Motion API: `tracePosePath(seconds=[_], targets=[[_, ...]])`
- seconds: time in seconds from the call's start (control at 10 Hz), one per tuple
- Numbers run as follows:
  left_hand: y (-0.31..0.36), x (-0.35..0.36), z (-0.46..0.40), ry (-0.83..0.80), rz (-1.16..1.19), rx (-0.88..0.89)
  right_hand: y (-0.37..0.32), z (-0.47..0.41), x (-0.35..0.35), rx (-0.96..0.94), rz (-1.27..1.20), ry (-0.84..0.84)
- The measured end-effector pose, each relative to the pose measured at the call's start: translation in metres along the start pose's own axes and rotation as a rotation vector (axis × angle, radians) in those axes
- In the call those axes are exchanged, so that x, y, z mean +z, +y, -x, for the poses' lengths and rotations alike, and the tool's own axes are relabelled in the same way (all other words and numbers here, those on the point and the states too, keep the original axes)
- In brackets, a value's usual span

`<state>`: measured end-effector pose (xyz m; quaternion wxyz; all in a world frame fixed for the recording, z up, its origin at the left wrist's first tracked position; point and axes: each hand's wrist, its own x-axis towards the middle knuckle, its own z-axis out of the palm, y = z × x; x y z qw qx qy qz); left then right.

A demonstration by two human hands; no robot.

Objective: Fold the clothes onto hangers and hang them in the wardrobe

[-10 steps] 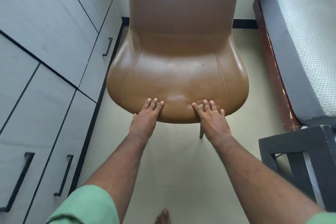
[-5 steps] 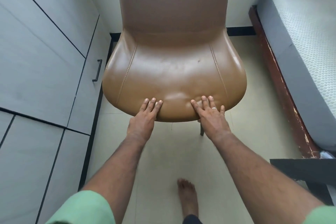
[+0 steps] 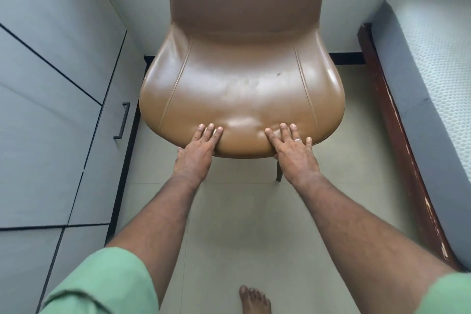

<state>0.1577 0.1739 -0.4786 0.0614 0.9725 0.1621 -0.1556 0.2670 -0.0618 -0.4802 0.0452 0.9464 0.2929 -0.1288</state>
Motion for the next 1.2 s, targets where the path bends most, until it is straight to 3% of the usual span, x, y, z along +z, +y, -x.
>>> tracePosePath(seconds=[0.7,1.1,1.2], targets=[[-0.003,-0.062,-0.138,-0.007,-0.006,0.032,0.023,-0.131,-0.047,0.047,-0.069,-0.023],[0.000,-0.074,-0.134,-0.050,0.047,0.031,0.023,-0.132,-0.049,0.049,-0.113,-0.053],[0.005,-0.084,-0.121,0.042,0.011,0.035,0.022,-0.127,-0.067,0.016,-0.099,-0.088]])
